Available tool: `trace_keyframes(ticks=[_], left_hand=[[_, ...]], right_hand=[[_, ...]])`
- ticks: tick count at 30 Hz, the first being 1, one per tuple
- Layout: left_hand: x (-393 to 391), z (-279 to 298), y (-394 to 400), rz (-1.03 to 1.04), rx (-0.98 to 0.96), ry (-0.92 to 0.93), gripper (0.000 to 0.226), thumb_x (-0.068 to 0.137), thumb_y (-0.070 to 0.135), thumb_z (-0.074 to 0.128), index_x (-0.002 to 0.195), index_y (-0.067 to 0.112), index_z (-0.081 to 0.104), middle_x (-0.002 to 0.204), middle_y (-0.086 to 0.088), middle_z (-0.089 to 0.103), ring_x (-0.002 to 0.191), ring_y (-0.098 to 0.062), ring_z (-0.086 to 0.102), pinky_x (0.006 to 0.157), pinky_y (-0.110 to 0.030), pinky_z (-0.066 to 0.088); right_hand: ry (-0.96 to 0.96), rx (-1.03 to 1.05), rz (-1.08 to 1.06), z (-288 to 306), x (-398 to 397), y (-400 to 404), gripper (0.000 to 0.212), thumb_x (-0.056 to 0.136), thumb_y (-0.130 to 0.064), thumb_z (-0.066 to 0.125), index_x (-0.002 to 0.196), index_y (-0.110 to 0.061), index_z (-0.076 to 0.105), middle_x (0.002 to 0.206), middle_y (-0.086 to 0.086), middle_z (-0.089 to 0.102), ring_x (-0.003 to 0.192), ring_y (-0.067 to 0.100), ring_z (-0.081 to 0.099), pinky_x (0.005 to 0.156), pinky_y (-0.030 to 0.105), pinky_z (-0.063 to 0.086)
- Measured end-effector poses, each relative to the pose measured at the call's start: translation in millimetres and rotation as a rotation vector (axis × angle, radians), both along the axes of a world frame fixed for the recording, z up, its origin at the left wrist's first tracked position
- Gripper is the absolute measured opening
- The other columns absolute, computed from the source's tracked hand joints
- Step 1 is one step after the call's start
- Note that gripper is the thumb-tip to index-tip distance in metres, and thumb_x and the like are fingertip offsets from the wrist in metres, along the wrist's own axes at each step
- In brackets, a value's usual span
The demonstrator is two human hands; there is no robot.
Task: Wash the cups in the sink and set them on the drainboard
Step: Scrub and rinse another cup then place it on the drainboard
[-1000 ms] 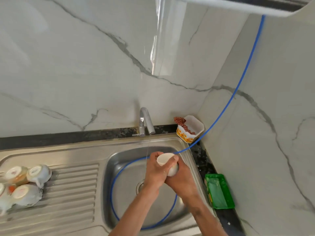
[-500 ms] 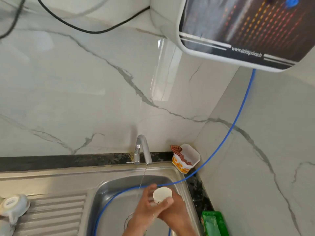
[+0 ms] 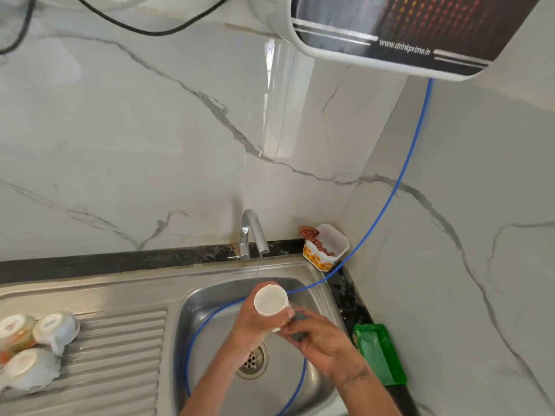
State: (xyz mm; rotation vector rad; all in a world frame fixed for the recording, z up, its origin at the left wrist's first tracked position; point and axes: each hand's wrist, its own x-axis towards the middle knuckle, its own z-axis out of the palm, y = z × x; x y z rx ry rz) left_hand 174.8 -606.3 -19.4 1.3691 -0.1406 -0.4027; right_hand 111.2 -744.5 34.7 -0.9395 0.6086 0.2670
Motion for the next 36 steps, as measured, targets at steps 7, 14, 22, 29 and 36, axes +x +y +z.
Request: trace_keyframes(ticks=[7, 14, 22, 29, 36], left_hand=[[-11, -16, 12, -0.035, 0.094, -0.14, 0.067, 0.063, 0.015, 0.098, 0.118, 0.008, 0.061, 0.099, -0.023, 0.068, 0.087, -0.025, 0.065, 0.077, -0.039, 0.055], [0, -29, 27, 0.089, 0.421, -0.159, 0.072, 0.05, 0.035, 0.097, 0.113, 0.032, 0.063, 0.101, 0.008, 0.07, 0.091, -0.01, 0.066, 0.081, -0.022, 0.053], [-17, -38, -8, 0.067, 0.773, -0.29, 0.064, 0.062, 0.042, 0.085, 0.119, 0.041, 0.056, 0.111, 0.015, 0.056, 0.099, -0.005, 0.06, 0.075, -0.011, 0.043], [-19, -46, -1, -0.039, 0.871, -0.543, 0.062, 0.076, 0.038, 0.068, 0.136, 0.038, 0.052, 0.127, 0.015, 0.053, 0.111, -0.018, 0.055, 0.091, -0.034, 0.051], [22, -14, 24, -0.421, 1.003, -0.568, 0.058, 0.067, 0.029, 0.082, 0.114, 0.041, 0.051, 0.11, 0.022, 0.054, 0.102, -0.012, 0.062, 0.082, -0.032, 0.056]], right_hand=[[0.144, 0.274, -0.099, -10, -5, 10, 0.044, 0.091, 0.013, 0.029, 0.114, 0.018, 0.065, 0.11, 0.035, 0.07, 0.092, 0.045, 0.071, 0.077, 0.055, 0.062], [0.203, -0.173, -0.166, -16, 5, 5, 0.039, 0.095, 0.014, 0.034, 0.099, 0.004, 0.072, 0.086, 0.022, 0.078, 0.088, 0.04, 0.069, 0.074, 0.042, 0.055], [0.04, -0.909, -0.15, -15, -2, 33, 0.043, 0.092, 0.004, 0.048, 0.115, -0.018, 0.077, 0.108, -0.003, 0.076, 0.101, 0.01, 0.069, 0.088, 0.023, 0.053], [0.224, -0.434, -0.182, -3, 8, 48, 0.014, 0.084, -0.009, 0.059, 0.074, -0.009, 0.07, 0.063, 0.004, 0.066, 0.056, 0.019, 0.058, 0.054, 0.023, 0.043], [-0.026, -0.726, 0.457, -13, 0, 38, 0.035, 0.07, -0.011, 0.065, 0.101, -0.023, 0.074, 0.083, -0.004, 0.074, 0.079, 0.013, 0.069, 0.073, 0.029, 0.056]])
